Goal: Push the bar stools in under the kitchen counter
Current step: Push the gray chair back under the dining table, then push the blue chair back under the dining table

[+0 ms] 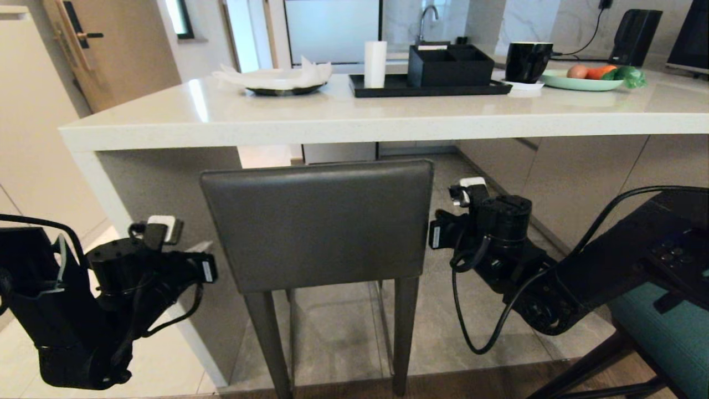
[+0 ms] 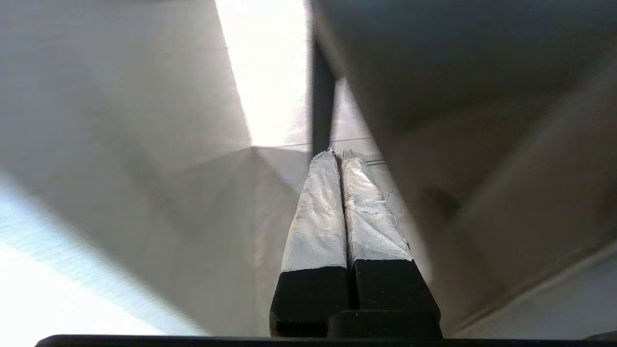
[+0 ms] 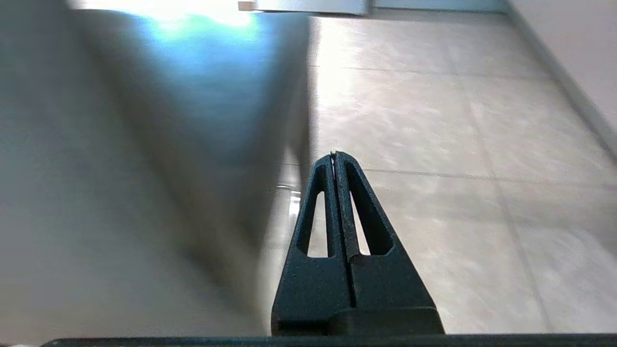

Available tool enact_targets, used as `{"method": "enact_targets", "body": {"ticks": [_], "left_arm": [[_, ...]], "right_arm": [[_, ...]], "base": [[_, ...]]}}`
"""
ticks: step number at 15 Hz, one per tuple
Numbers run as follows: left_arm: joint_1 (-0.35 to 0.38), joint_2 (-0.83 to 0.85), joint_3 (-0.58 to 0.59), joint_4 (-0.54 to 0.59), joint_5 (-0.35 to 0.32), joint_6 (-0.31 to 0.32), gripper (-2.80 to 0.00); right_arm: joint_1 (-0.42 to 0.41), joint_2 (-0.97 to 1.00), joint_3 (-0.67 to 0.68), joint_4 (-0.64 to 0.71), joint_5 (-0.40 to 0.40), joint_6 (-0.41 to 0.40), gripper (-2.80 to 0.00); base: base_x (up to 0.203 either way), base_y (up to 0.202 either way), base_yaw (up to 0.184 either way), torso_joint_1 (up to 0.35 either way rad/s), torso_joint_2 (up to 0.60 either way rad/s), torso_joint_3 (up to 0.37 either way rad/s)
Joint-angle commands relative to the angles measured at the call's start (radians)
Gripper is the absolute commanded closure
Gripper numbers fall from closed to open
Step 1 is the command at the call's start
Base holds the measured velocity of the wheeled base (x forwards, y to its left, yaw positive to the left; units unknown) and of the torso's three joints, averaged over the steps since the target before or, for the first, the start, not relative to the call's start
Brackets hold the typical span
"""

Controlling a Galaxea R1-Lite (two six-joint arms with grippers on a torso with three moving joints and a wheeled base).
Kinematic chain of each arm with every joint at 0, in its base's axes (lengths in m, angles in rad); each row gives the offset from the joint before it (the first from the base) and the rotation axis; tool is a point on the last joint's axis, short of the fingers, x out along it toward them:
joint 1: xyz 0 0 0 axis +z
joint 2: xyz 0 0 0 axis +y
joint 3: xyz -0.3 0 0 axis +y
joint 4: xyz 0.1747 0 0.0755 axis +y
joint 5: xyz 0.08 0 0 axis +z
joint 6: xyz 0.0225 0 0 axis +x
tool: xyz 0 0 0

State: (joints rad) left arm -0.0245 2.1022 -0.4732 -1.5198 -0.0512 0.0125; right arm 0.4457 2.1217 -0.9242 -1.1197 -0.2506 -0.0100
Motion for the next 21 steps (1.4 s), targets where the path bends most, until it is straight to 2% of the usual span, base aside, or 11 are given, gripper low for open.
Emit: {"method": "enact_targets", "body": {"ticks": [1, 4, 6, 8, 11, 14, 15, 17, 21], "left_arm": [[0.031, -0.051, 0.033, -0.01, -0.022, -0.002, 0.0], [0.025, -0.097, 0.079, -0.01, -0.044, -0.011, 0.0], [0.02, -0.126, 0.097, -0.01, -0.043, -0.025, 0.0], [-0.002, -0.186, 0.164, -0.01, -0.046, -0.038, 0.0], [-0.057, -0.351, 0.256, -0.01, -0.057, -0.088, 0.0], [-0.103, -0.558, 0.313, -0.001, -0.052, -0.104, 0.0], [-0.113, -0.65, 0.32, 0.041, -0.051, -0.105, 0.0], [-0.124, -0.852, 0.311, 0.203, -0.049, -0.107, 0.0], [-0.125, -1.274, 0.183, 0.714, -0.038, -0.109, 0.0]], "right_arm": [[-0.038, -0.06, 0.045, -0.006, -0.001, 0.003, 0.0], [-0.066, -0.114, 0.107, -0.008, -0.001, 0.005, 0.0], [-0.058, -0.155, 0.145, -0.009, -0.002, 0.004, 0.0], [-0.044, -0.214, 0.208, -0.009, -0.019, 0.004, 0.0], [-0.025, -0.387, 0.317, -0.005, -0.054, 0.0, 0.0], [-0.036, -0.62, 0.386, 0.054, -0.077, -0.012, 0.0], [-0.047, -0.71, 0.408, 0.092, -0.082, -0.02, 0.0], [-0.082, -0.899, 0.437, 0.194, -0.088, -0.035, 0.0], [-0.244, -1.255, 0.41, 0.532, -0.09, -0.053, 0.0]], "base": [[0.0, 0.0, 0.0, 0.0, 0.0, 0.0], [0.0, 0.0, 0.0, 0.0, 0.0, 0.0], [0.0, 0.0, 0.0, 0.0, 0.0, 0.0], [0.0, 0.0, 0.0, 0.0, 0.0, 0.0], [0.0, 0.0, 0.0, 0.0, 0.0, 0.0], [0.0, 0.0, 0.0, 0.0, 0.0, 0.0], [0.0, 0.0, 0.0, 0.0, 0.0, 0.0], [0.0, 0.0, 0.0, 0.0, 0.0, 0.0], [0.0, 0.0, 0.0, 0.0, 0.0, 0.0]]}}
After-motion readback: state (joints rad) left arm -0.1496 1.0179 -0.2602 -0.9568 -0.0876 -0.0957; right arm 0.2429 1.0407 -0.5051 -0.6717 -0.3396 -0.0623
